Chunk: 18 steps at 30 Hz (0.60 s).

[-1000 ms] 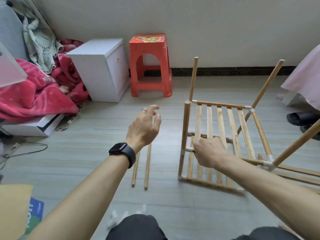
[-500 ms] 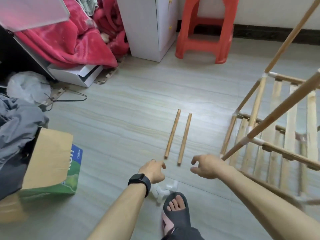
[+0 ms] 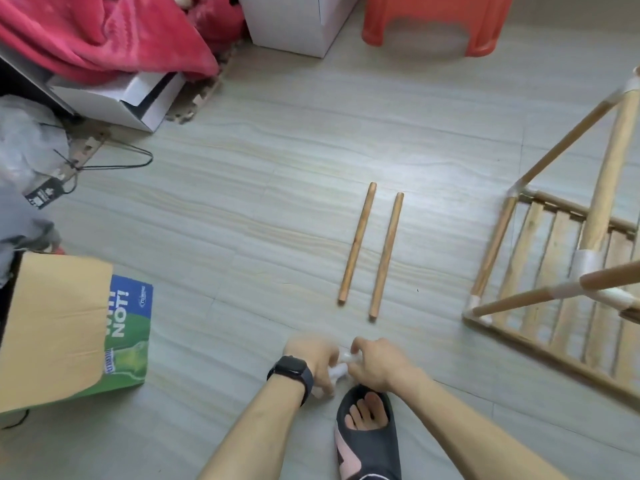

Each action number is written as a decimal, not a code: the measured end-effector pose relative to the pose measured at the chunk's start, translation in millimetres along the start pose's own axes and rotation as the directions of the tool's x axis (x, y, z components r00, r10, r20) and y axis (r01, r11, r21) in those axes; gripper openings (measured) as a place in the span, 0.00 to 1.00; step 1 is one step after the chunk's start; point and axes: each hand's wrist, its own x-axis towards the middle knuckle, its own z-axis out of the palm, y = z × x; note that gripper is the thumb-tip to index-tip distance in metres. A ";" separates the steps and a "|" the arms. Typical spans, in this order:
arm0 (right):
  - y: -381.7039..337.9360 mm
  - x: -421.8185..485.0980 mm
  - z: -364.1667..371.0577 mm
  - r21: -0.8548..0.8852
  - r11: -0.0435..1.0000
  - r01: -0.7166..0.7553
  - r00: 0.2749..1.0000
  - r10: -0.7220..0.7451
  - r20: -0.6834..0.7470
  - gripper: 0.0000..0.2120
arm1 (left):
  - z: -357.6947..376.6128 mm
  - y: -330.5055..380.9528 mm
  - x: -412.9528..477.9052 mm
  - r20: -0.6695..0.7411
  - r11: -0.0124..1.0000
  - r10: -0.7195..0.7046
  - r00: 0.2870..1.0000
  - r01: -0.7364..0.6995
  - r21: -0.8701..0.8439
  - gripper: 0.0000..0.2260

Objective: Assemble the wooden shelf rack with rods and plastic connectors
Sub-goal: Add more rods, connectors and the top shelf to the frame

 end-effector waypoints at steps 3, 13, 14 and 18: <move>0.3 -0.5 -3.7 0.102 0.995 -0.005 0.998 0.013 -0.070 0.20 | -6.2 -0.7 4.1 -0.022 0.995 -0.025 0.999 0.022 -0.097 0.22; -16.6 -87.7 -115.8 0.516 0.838 0.178 0.929 0.031 -0.369 0.11 | -135.0 -21.0 -59.9 -0.368 0.735 -0.110 0.923 -0.174 -0.656 0.14; -21.9 -104.1 -131.7 0.537 0.813 0.225 0.910 0.022 -0.414 0.11 | -156.4 -16.7 -74.1 -0.432 0.702 -0.108 0.895 -0.239 -0.671 0.15; -42.7 -183.0 -185.9 0.563 0.718 0.410 0.813 -0.008 -0.582 0.11 | -232.3 17.0 -143.3 -0.655 0.575 -0.092 0.750 -0.497 -0.650 0.15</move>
